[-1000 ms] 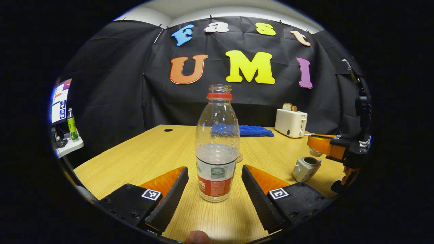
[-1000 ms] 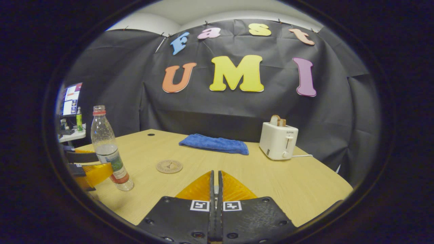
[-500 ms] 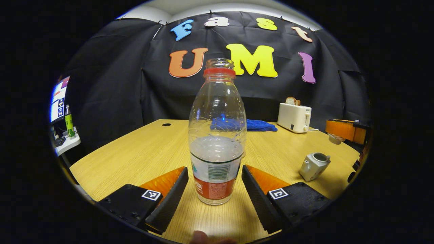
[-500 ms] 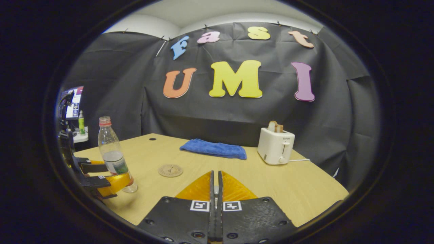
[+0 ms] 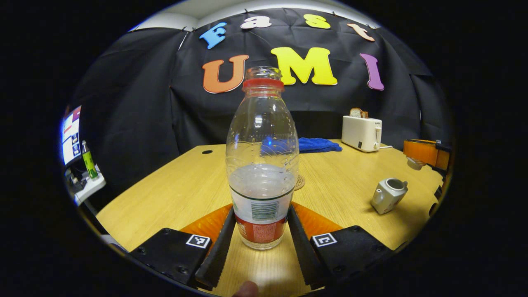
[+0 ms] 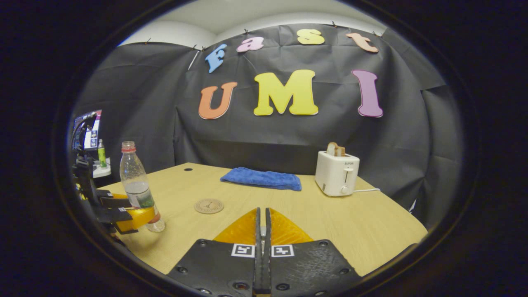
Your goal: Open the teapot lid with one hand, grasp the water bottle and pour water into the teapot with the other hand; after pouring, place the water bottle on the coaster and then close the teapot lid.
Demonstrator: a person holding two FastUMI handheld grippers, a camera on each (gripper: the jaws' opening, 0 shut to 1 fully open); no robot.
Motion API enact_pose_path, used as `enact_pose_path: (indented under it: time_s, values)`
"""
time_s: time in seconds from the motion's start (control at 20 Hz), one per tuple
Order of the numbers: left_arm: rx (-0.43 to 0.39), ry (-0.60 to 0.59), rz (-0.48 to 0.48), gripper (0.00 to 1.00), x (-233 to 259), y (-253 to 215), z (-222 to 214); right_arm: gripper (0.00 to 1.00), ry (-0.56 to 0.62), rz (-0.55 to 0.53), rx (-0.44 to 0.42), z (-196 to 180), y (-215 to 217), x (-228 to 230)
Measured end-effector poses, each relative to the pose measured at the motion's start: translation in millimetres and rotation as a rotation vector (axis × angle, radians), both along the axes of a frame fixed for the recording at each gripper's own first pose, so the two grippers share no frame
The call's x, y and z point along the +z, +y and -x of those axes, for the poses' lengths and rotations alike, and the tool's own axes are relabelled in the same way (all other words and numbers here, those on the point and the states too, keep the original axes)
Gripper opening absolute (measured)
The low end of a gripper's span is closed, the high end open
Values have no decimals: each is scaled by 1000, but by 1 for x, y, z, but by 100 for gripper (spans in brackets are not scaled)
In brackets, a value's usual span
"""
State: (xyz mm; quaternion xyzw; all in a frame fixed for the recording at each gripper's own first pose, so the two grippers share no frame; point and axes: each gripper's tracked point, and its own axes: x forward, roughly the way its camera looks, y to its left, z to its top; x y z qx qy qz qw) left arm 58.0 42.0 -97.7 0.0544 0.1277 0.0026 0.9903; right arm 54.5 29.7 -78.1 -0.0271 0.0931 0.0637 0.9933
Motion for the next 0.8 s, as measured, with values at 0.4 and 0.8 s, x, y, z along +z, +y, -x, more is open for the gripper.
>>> enact_pose_path:
  time_s: [0.4, 0.8]
  values:
    - [6, -28, -368, 72, 37, 15, 6, 0, -2, 5, -10, 4, -24, 3]
    - [-56, -7, -789, 72, 44, 4, -6, 0, 4, 8, -23, 9, -48, 2]
